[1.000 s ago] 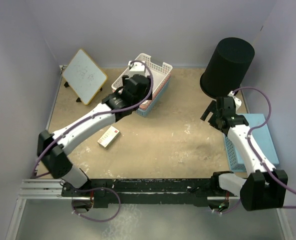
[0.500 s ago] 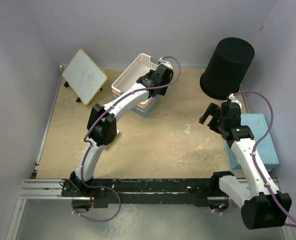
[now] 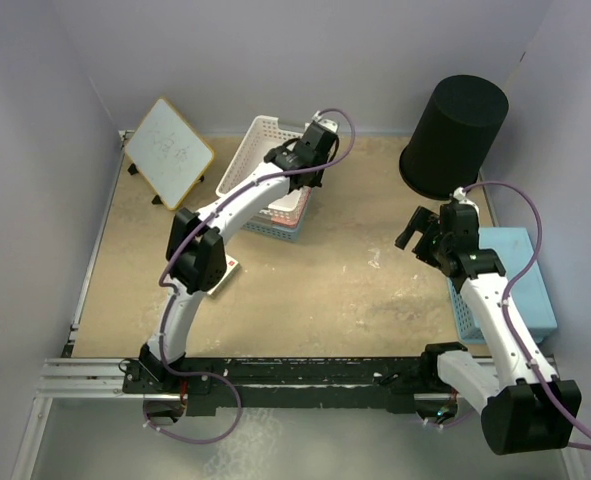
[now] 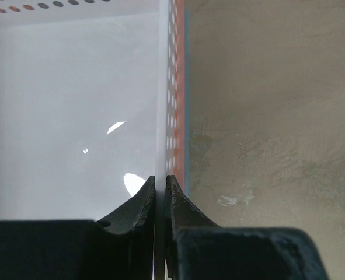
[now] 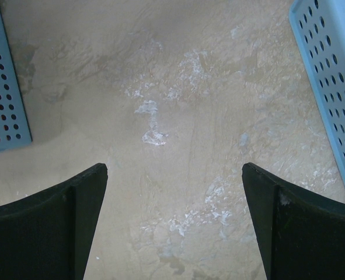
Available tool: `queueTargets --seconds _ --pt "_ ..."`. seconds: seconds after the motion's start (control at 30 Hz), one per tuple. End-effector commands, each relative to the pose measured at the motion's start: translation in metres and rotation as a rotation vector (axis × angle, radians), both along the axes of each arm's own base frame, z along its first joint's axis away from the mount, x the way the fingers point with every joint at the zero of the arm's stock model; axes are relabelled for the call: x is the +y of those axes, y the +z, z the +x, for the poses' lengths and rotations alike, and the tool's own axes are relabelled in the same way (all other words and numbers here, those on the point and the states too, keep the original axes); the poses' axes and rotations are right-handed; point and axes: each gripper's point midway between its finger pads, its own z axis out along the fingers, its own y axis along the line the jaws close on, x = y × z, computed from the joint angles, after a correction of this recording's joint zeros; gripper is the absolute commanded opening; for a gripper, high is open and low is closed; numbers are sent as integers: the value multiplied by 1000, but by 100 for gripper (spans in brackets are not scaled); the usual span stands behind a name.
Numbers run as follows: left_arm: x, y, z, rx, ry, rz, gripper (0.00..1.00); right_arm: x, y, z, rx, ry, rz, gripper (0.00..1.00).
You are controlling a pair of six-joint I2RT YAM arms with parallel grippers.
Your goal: Turn the large container upside down
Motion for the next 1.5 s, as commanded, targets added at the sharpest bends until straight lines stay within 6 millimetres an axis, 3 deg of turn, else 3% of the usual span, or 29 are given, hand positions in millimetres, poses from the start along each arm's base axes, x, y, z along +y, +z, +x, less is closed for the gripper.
queueTargets --seconds 0.0,0.1,0.2,0.27,0.4,0.53,0.77,0.83,0.93,1.1,1.13,1.33,1.47 --pt "-7 76 1 -135 -39 -118 0 5 5 5 -16 31 12 99" --pt "-7 72 0 -121 -43 -107 4 5 5 4 -17 31 9 99" --pt "-7 75 -1 -123 -42 -114 0 4 7 3 -20 28 7 99" --pt "-5 90 -1 -149 -35 -131 0 3 7 2 -20 27 4 99" --pt "2 142 -7 -239 -27 -194 0 2 9 1 -27 22 -1 99" --pt "11 180 -14 -304 -19 -233 0 3 7 2 -25 26 5 99" --pt "22 210 -28 -346 -17 -278 0 5 6 2 -20 30 10 99" --pt "17 217 -34 -338 -41 -320 0 2 9 2 -25 25 -2 99" --pt "-5 243 -56 -321 -145 -489 0 -6 18 -4 -12 5 -44 99" --pt "-48 281 -105 -252 -351 -857 0 -44 74 -13 -91 -127 -196 100" --pt "-57 275 -114 -211 -380 -922 0 -49 87 -17 -118 -160 -204 100" --pt "-85 286 -165 -68 -507 -1306 0 -74 163 -47 -389 -338 -194 100" --pt "-98 285 -189 43 -535 -1548 0 -86 192 -64 -512 -408 -202 100"
